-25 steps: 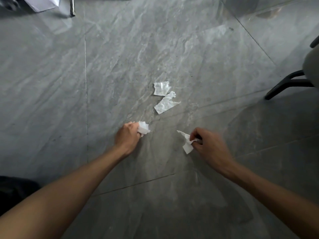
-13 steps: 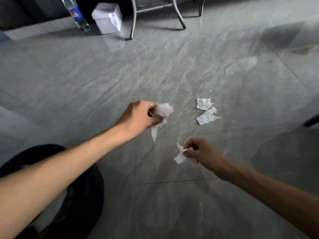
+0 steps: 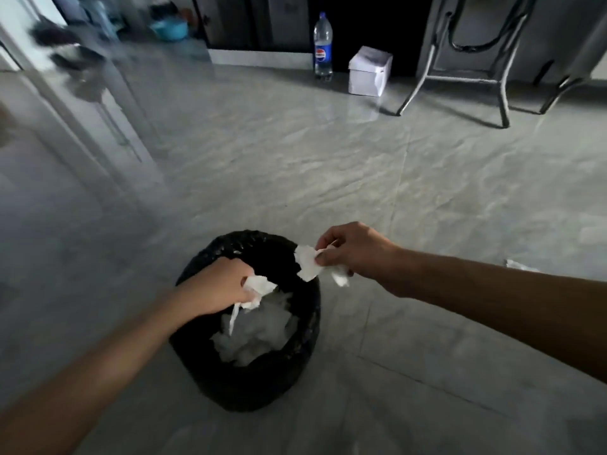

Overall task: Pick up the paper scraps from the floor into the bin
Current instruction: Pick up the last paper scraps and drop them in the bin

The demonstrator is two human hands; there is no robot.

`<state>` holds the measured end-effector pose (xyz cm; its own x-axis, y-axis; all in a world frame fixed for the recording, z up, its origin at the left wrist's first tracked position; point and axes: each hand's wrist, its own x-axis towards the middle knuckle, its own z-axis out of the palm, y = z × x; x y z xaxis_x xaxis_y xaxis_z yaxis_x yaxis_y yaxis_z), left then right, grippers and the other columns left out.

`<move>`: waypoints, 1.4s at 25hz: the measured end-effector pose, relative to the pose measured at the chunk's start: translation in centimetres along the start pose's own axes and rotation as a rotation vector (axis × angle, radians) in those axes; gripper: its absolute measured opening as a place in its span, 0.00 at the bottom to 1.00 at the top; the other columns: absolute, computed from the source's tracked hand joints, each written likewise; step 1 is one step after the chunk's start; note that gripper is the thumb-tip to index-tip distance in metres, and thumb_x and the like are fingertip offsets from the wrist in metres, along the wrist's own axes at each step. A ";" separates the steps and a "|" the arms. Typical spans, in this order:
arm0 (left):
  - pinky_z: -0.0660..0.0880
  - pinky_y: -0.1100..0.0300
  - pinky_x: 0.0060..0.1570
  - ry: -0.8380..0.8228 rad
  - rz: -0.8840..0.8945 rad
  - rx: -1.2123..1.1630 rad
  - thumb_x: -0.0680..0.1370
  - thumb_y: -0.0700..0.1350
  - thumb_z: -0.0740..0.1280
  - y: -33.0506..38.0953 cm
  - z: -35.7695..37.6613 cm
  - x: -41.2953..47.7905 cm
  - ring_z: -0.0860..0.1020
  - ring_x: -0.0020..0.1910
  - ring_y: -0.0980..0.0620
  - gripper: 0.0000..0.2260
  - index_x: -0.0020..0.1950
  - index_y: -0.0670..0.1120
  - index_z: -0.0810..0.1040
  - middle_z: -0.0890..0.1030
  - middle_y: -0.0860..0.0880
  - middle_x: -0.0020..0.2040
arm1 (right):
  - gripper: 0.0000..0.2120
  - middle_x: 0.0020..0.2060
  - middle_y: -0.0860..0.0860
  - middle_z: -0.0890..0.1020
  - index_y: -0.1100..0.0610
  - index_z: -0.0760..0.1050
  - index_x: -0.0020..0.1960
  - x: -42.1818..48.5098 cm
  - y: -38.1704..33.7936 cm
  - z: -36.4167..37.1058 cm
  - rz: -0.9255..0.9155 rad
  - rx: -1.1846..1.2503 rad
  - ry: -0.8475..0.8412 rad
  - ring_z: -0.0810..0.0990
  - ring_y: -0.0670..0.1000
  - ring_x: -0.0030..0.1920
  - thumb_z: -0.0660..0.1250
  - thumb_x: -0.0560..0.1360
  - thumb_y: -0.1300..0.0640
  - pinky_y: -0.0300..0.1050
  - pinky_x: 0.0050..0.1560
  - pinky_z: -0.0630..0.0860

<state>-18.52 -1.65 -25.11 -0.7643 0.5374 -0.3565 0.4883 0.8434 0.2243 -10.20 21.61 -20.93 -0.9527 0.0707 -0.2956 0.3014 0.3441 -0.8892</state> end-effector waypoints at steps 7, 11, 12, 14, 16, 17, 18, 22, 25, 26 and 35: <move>0.77 0.53 0.48 0.078 -0.170 -0.076 0.73 0.42 0.64 -3.3 1.6 -0.1 0.80 0.46 0.50 0.10 0.52 0.53 0.77 0.81 0.51 0.48 | 0.09 0.42 0.60 0.81 0.62 0.79 0.52 3.2 -1.7 8.6 0.245 0.050 -0.206 0.78 0.52 0.41 0.70 0.73 0.61 0.44 0.40 0.80; 0.78 0.50 0.47 0.160 -0.108 -0.209 0.74 0.42 0.62 0.7 -0.1 0.5 0.79 0.43 0.52 0.09 0.51 0.53 0.76 0.81 0.52 0.46 | 0.13 0.45 0.57 0.81 0.60 0.77 0.59 2.9 -1.2 4.7 0.222 0.032 -0.197 0.81 0.53 0.43 0.67 0.75 0.60 0.44 0.44 0.81; 0.77 0.51 0.47 0.148 -0.065 -0.244 0.75 0.43 0.62 2.3 -0.5 0.9 0.79 0.42 0.53 0.08 0.51 0.52 0.76 0.81 0.53 0.46 | 0.12 0.45 0.57 0.82 0.62 0.77 0.57 2.7 -0.8 2.7 0.205 0.045 -0.175 0.81 0.53 0.41 0.65 0.75 0.62 0.43 0.42 0.80; 0.75 0.56 0.43 0.109 0.032 -0.288 0.75 0.45 0.63 5.7 -1.2 2.4 0.78 0.43 0.53 0.07 0.52 0.51 0.76 0.80 0.52 0.47 | 0.10 0.42 0.57 0.83 0.63 0.78 0.55 2.0 0.9 -1.5 0.209 0.061 -0.130 0.81 0.51 0.37 0.63 0.76 0.64 0.38 0.36 0.79; 0.72 0.61 0.39 0.075 0.113 -0.289 0.75 0.47 0.65 9.2 -1.4 4.2 0.77 0.42 0.55 0.07 0.52 0.50 0.77 0.81 0.52 0.48 | 0.09 0.41 0.56 0.84 0.62 0.79 0.53 0.8 3.5 -5.3 0.246 0.033 -0.085 0.81 0.49 0.34 0.63 0.76 0.65 0.37 0.33 0.78; 0.71 0.61 0.39 0.060 0.148 -0.280 0.74 0.47 0.66 11.3 -1.2 5.3 0.77 0.40 0.55 0.08 0.52 0.49 0.77 0.81 0.52 0.48 | 0.08 0.41 0.56 0.84 0.61 0.80 0.52 0.0 5.4 -7.0 0.275 0.014 -0.062 0.81 0.49 0.34 0.63 0.75 0.65 0.37 0.32 0.78; 0.72 0.60 0.40 0.044 0.184 -0.271 0.74 0.47 0.66 13.4 -0.8 6.4 0.77 0.39 0.54 0.08 0.52 0.49 0.78 0.82 0.51 0.47 | 0.08 0.40 0.56 0.84 0.61 0.80 0.51 -0.9 7.6 -8.7 0.316 0.007 -0.041 0.81 0.49 0.33 0.63 0.75 0.65 0.38 0.32 0.77; 0.75 0.60 0.44 -0.079 0.319 -0.146 0.74 0.47 0.67 20.9 2.4 10.3 0.79 0.40 0.52 0.07 0.51 0.50 0.79 0.83 0.51 0.47 | 0.06 0.39 0.54 0.83 0.58 0.80 0.47 -4.7 18.3 -14.4 0.451 -0.066 0.037 0.80 0.49 0.32 0.65 0.73 0.65 0.36 0.29 0.73; 0.69 0.61 0.43 -0.161 0.401 -0.006 0.75 0.48 0.67 24.9 4.8 13.6 0.76 0.44 0.54 0.10 0.55 0.50 0.77 0.82 0.51 0.52 | 0.07 0.47 0.53 0.83 0.55 0.78 0.50 -6.0 26.2 -18.8 0.411 -0.528 0.154 0.80 0.51 0.42 0.68 0.72 0.59 0.41 0.41 0.74; 0.69 0.60 0.44 -0.185 0.410 0.021 0.75 0.48 0.66 26.1 5.7 14.7 0.76 0.45 0.53 0.10 0.55 0.50 0.77 0.82 0.51 0.52 | 0.11 0.52 0.54 0.82 0.54 0.77 0.54 -6.0 28.5 -20.0 0.390 -0.699 0.187 0.80 0.53 0.50 0.68 0.72 0.56 0.44 0.47 0.73; 0.72 0.55 0.52 -0.137 0.414 -0.068 0.75 0.47 0.66 35.4 15.5 23.2 0.77 0.54 0.46 0.12 0.56 0.46 0.76 0.80 0.46 0.56 | 0.15 0.55 0.58 0.75 0.55 0.73 0.58 -2.8 39.8 -24.4 0.293 -0.729 0.447 0.73 0.62 0.57 0.68 0.71 0.56 0.54 0.48 0.75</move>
<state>-12.45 40.67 -39.48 -0.4453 0.8284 -0.3398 0.7091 0.5580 0.4310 3.53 57.93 -47.01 -0.8137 0.5536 -0.1772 0.5799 0.7524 -0.3126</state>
